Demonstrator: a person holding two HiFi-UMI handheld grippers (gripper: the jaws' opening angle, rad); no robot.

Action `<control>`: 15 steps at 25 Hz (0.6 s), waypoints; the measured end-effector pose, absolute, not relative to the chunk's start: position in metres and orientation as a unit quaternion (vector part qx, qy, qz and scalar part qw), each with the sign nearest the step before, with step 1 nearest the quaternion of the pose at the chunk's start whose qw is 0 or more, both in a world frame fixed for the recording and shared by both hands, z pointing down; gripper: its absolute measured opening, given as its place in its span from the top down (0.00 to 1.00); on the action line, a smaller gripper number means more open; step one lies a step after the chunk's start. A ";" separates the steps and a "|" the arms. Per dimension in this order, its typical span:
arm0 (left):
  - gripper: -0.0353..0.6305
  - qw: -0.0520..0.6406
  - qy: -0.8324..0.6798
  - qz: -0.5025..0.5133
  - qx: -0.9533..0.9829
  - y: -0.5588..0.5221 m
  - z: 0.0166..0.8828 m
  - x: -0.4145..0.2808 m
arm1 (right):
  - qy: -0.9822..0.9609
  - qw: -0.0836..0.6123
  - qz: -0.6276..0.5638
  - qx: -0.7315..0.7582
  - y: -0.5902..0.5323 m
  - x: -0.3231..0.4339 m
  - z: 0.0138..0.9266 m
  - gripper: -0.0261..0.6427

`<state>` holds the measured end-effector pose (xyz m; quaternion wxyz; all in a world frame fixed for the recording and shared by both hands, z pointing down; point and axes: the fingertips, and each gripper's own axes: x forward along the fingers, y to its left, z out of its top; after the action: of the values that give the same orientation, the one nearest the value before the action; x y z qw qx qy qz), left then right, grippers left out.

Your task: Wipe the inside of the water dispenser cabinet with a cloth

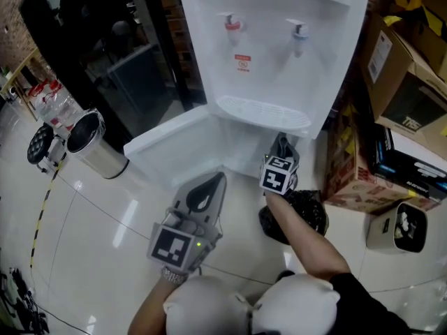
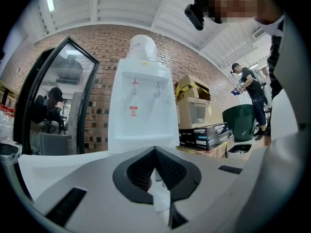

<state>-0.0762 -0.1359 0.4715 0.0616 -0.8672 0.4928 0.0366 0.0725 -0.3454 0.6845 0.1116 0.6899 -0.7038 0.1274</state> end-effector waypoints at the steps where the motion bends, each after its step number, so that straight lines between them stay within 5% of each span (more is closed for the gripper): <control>1: 0.94 0.062 0.493 0.036 -0.867 -0.136 0.472 -0.076 | -0.700 0.104 0.112 0.698 -0.347 0.075 0.675 0.92; 15: 0.94 0.064 0.495 0.039 -0.866 -0.136 0.470 -0.075 | -0.716 0.133 0.222 0.648 -0.339 0.063 0.745 0.92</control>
<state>-0.0749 -0.1363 0.4699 0.0642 -0.8657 0.4950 0.0387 0.0633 -0.3392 0.7449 0.1328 0.6483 -0.7161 0.2219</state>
